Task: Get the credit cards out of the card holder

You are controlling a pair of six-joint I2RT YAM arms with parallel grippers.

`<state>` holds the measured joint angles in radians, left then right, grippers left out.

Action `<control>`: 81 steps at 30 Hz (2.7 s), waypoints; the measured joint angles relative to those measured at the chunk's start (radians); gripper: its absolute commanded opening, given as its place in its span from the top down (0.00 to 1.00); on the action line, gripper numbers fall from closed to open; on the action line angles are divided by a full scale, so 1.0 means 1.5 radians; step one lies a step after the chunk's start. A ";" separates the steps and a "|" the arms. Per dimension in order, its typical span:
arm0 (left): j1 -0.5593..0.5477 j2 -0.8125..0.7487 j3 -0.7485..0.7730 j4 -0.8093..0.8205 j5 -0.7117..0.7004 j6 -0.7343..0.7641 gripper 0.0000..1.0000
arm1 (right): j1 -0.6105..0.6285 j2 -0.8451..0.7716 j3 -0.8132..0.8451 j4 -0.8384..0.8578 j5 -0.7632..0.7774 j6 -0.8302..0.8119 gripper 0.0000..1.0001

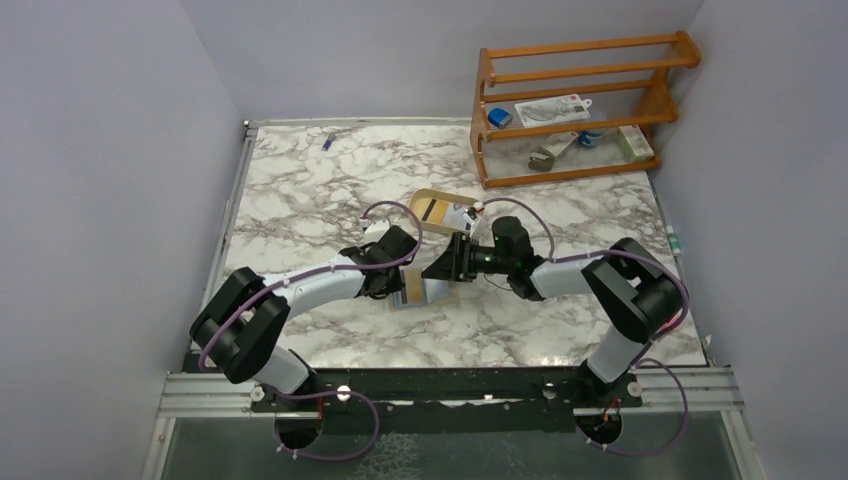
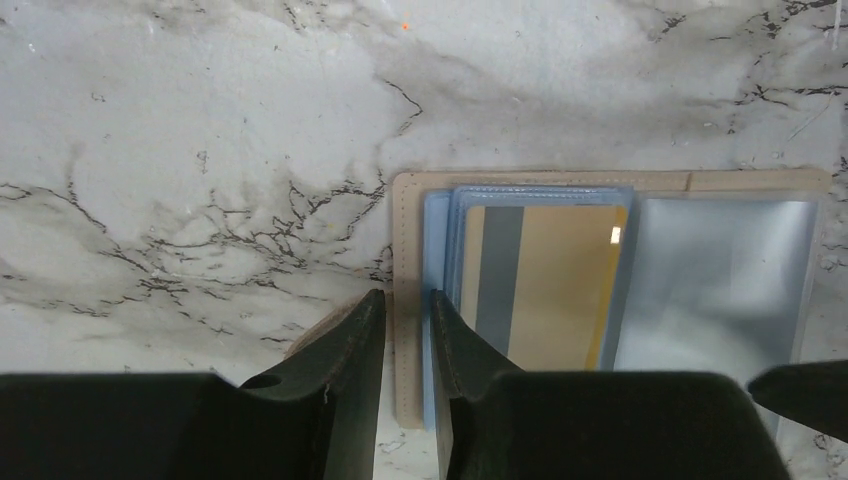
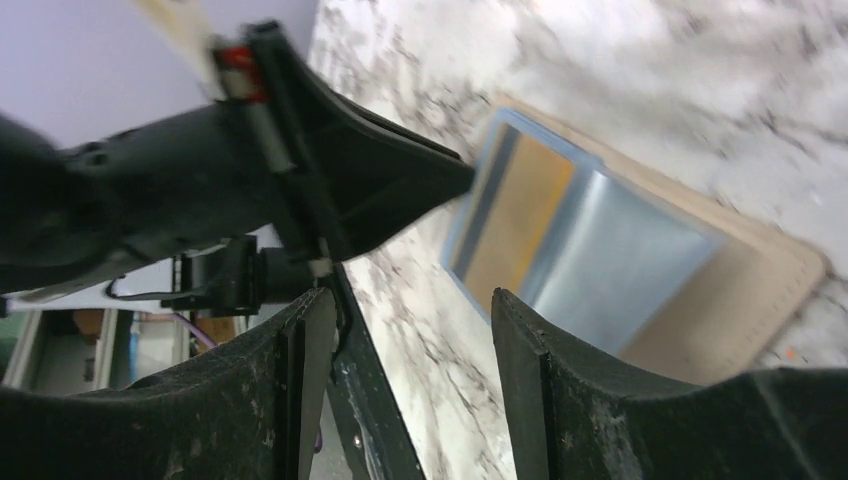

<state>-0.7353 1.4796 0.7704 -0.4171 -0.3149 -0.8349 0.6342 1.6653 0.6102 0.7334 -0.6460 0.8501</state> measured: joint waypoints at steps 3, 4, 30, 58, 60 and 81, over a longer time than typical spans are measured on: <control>0.001 0.000 -0.008 0.021 0.002 -0.004 0.76 | 0.004 0.037 -0.003 -0.016 0.000 0.017 0.37; 0.001 0.000 -0.012 0.030 0.006 -0.007 0.76 | 0.006 0.045 -0.003 -0.021 0.000 0.021 0.37; 0.014 -0.015 -0.055 0.116 0.025 -0.012 0.76 | 0.037 0.109 0.065 -0.131 0.050 0.043 0.37; 0.021 -0.024 -0.084 0.172 0.025 -0.016 0.76 | 0.053 0.190 -0.033 0.224 0.034 0.180 0.39; 0.021 -0.024 -0.086 0.178 0.025 -0.018 0.76 | 0.056 0.190 -0.048 0.253 0.036 0.185 0.39; 0.021 -0.034 -0.107 0.210 0.025 -0.034 0.76 | 0.058 0.120 -0.089 0.247 0.117 0.237 0.37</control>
<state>-0.7044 1.4288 0.6094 -0.1017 -0.2771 -0.8860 0.7208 1.8458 0.4767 1.1042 -0.4698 1.2049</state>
